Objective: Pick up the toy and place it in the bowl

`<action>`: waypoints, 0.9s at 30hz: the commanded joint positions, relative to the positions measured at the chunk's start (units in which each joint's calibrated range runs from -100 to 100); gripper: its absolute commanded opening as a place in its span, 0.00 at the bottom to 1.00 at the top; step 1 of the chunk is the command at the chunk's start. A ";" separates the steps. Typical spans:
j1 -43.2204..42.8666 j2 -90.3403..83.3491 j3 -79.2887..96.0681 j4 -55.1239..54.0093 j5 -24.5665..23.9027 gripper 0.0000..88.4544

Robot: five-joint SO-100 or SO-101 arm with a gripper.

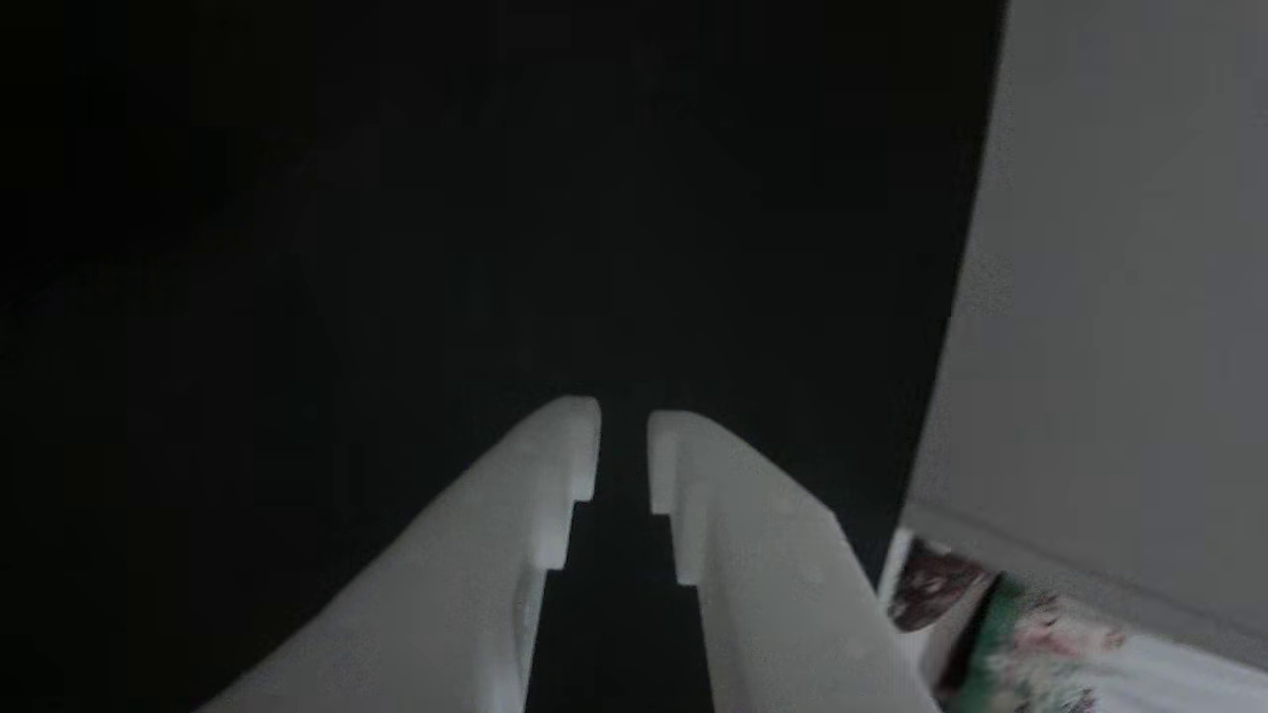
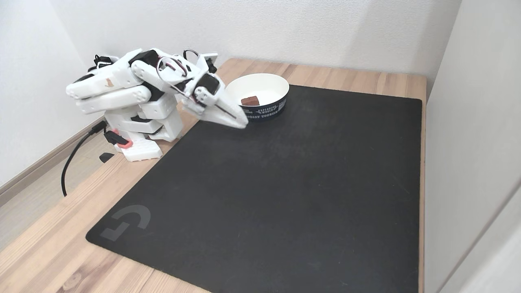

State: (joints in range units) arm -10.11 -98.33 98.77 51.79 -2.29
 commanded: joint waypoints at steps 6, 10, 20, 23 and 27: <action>0.53 -0.75 0.78 1.21 0.31 0.03; 0.20 -0.75 0.78 1.21 0.31 0.03; 0.53 -0.66 0.69 1.21 0.20 0.03; 0.37 -0.66 0.69 1.21 0.26 0.03; 0.45 -0.66 0.69 1.21 0.26 0.03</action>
State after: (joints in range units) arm -10.03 -98.33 98.77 52.72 -2.08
